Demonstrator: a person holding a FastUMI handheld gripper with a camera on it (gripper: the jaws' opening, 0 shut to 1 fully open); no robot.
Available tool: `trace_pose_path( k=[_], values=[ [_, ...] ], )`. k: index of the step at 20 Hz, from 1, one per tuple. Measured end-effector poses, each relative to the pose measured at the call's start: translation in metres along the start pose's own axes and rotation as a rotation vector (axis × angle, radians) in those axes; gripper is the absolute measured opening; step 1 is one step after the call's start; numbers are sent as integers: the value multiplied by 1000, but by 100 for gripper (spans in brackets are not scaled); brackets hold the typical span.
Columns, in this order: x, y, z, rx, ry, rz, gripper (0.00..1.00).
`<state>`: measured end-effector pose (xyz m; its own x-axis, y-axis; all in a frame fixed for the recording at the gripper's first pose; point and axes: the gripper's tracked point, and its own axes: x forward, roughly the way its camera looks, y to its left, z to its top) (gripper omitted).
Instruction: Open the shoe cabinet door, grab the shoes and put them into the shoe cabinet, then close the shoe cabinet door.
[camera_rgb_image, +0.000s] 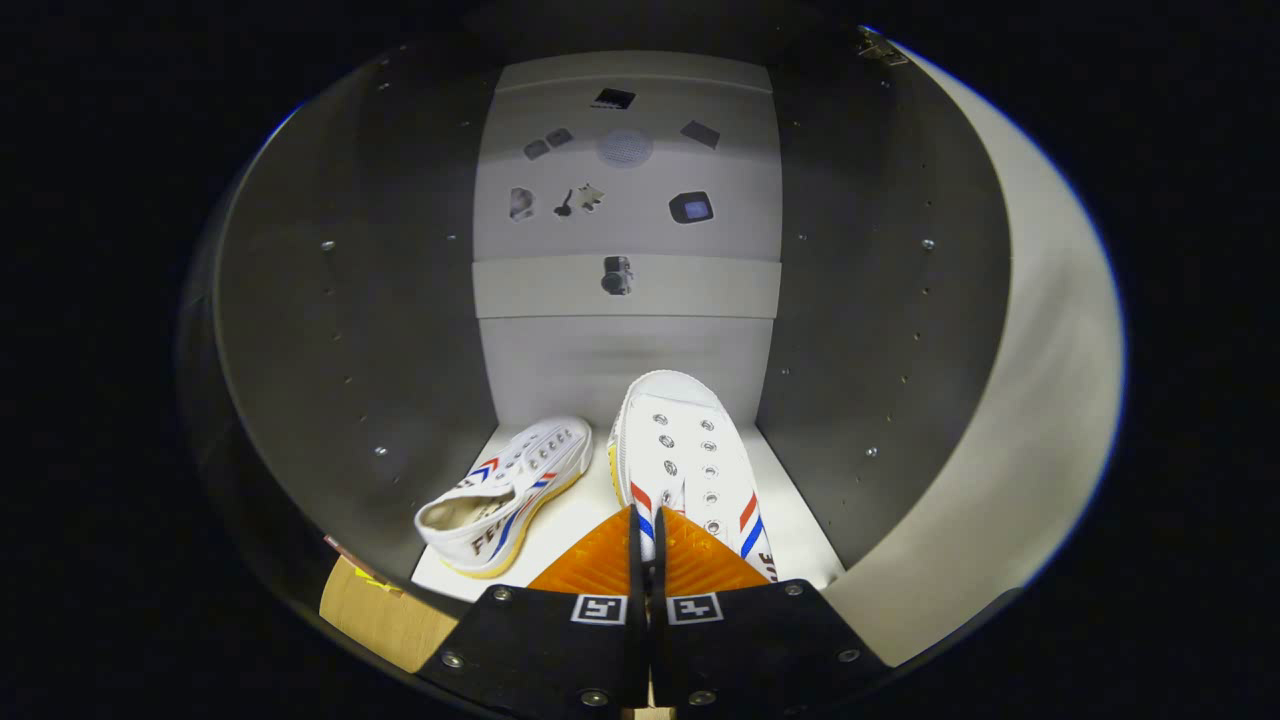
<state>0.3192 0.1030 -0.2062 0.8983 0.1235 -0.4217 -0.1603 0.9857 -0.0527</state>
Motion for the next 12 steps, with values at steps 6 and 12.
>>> trace_pose_path(
  k=[6, 12],
  values=[
    [68, -19, -10, -23, 53, -82, 2],
    [73, -25, 4, -29, -18, -129, 27]
  ],
)
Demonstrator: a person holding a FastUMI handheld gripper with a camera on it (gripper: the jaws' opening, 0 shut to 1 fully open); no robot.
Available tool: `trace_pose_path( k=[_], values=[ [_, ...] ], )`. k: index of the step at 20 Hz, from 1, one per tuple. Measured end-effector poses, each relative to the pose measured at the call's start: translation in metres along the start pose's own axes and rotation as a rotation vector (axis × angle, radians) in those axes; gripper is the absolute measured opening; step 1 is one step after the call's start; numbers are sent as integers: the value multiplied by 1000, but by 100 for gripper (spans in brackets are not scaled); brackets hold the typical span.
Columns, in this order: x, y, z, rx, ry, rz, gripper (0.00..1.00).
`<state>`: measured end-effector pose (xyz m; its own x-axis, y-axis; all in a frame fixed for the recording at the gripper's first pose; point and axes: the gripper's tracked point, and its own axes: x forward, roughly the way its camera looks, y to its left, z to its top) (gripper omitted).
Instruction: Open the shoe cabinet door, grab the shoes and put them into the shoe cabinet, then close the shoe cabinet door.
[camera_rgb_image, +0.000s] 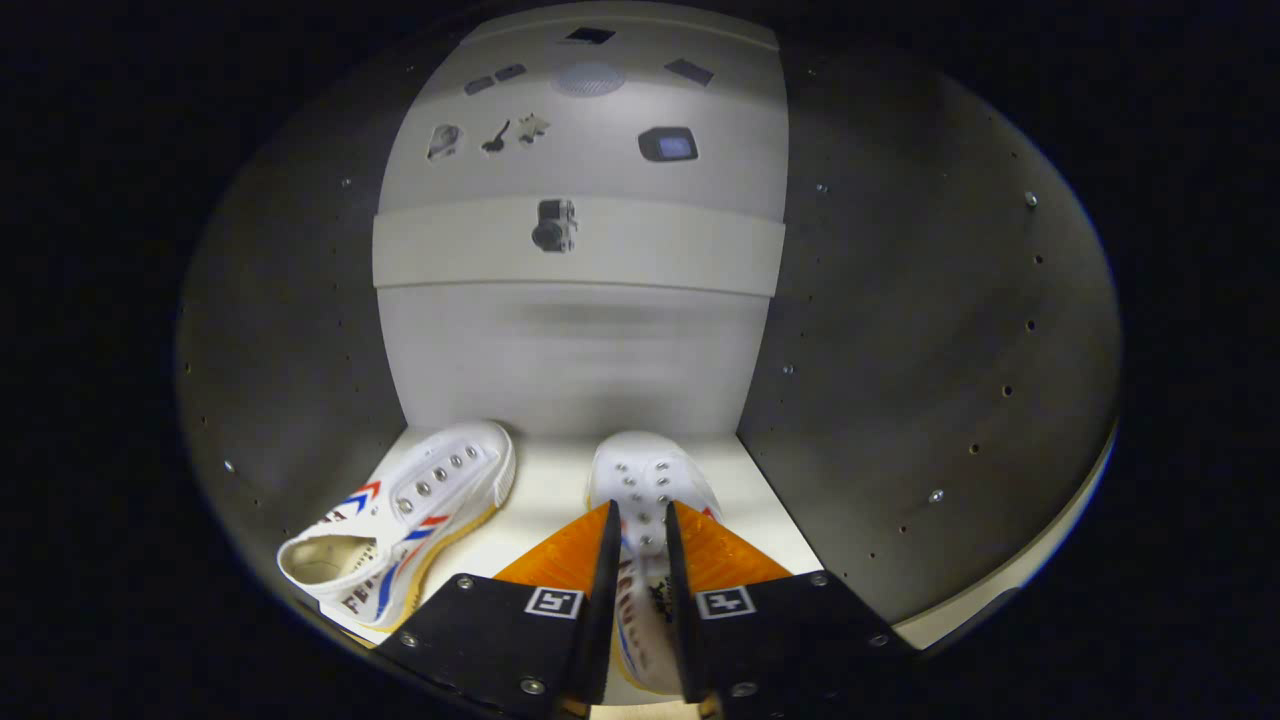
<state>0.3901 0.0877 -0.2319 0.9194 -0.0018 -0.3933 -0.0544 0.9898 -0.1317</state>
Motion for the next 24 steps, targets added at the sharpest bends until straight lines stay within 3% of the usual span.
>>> trace_pose_path(
  k=[1, 2, 6, 8, 16, 24],
  values=[
    [-8, -4, 8, 7, -20, -12, 37],
    [-18, -3, 13, 20, -28, -4, 53],
    [-72, -6, 27, 27, -87, 26, 81],
    [-110, -7, 35, 20, -131, 37, 89],
    [-270, -17, 27, -2, -240, 58, 95],
    [-408, -75, -21, 4, -244, -23, 95]
  ],
)
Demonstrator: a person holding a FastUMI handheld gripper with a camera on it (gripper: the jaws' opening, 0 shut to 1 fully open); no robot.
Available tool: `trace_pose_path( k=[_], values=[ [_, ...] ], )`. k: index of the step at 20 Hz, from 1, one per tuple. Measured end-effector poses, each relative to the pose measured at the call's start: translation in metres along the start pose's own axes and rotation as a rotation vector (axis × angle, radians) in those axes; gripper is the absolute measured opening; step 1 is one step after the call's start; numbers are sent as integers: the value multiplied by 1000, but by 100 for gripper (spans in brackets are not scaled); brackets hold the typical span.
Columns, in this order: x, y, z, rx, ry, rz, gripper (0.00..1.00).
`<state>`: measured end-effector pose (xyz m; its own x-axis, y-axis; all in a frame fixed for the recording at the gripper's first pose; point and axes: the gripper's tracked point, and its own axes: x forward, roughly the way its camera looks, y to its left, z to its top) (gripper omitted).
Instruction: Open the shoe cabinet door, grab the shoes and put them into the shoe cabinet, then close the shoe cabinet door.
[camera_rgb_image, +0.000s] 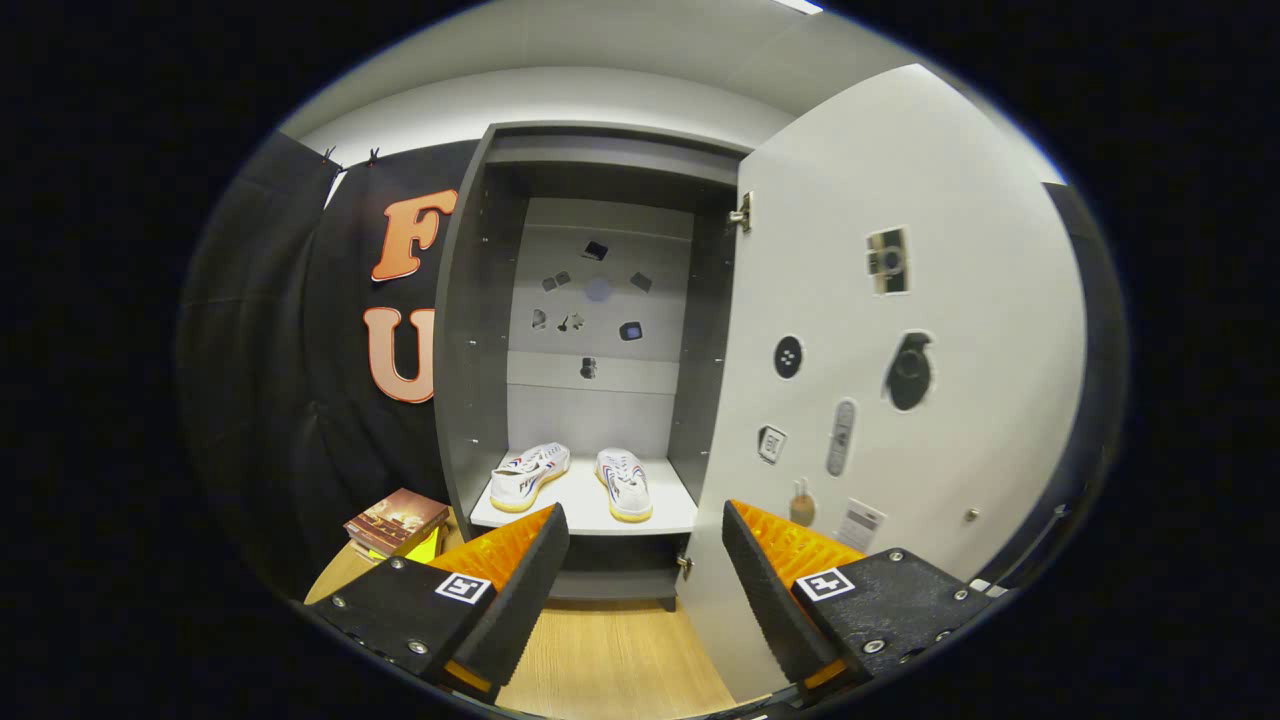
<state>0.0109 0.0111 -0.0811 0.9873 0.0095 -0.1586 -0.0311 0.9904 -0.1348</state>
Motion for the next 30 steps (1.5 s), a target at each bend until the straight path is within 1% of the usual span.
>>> trace_pose_path(
  k=[2, 5, 8, 12, 14, 16, 18, 20, 21, 25, 27, 28, 30],
  values=[
    [-29, -22, -1, -12, -6, -35, 95],
    [-65, -73, -4, -23, -3, -132, 95],
    [-92, -128, -4, 21, -6, -231, 95],
    [-105, -206, -16, 45, 5, -367, 95],
    [-98, -232, -30, 65, 28, -388, 95],
    [-89, -248, -40, 113, 41, -354, 96],
    [-74, -252, -49, 155, 57, -289, 95],
    [-63, -246, -55, 168, 66, -216, 96],
    [-53, -240, -58, 168, 68, -180, 95],
    [-38, -215, -64, 149, 75, -51, 96],
    [-36, -211, -65, 136, 73, -22, 96],
    [-35, -209, -64, 133, 67, -7, 92],
    [-36, -199, -63, 118, 61, 28, 91]
  ],
)
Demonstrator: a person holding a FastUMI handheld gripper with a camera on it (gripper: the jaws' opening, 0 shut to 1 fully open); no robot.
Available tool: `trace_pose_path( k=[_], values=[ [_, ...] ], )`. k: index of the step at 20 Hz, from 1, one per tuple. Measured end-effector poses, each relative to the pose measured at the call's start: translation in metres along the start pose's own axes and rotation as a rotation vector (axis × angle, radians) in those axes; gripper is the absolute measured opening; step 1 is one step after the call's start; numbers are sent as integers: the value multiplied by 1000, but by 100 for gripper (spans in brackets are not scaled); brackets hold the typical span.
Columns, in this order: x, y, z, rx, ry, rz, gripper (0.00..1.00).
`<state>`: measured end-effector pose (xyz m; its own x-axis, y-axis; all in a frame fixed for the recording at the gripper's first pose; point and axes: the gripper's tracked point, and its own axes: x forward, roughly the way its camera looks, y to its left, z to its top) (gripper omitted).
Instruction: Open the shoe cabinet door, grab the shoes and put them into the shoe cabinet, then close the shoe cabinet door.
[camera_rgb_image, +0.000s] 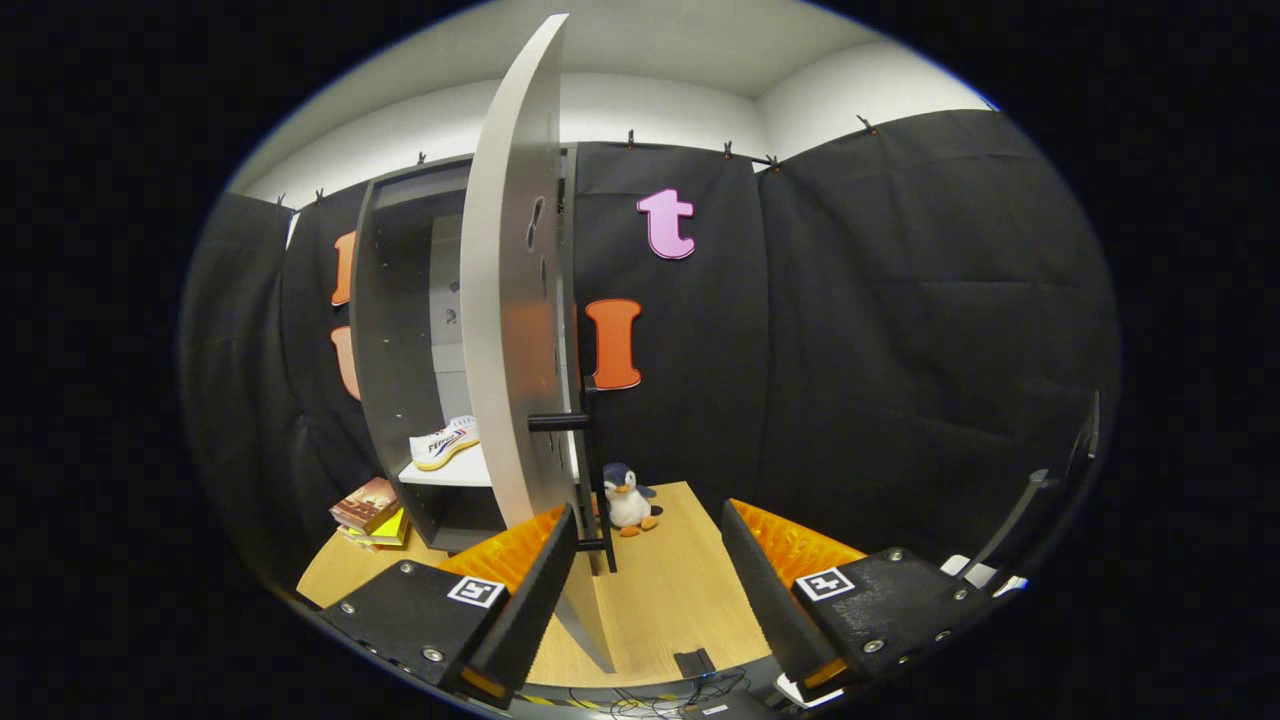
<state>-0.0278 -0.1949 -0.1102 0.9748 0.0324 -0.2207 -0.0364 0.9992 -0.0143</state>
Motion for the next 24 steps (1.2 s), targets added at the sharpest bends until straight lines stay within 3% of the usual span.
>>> trace_pose_path(
  k=[6, 13, 21, 24],
  values=[
    [-2, 69, 1, -40, -16, 181, 90],
    [24, 134, 7, -46, -40, 250, 90],
    [69, 251, 12, -26, -60, 343, 91],
    [97, 289, 16, -33, -71, 342, 93]
  ],
)
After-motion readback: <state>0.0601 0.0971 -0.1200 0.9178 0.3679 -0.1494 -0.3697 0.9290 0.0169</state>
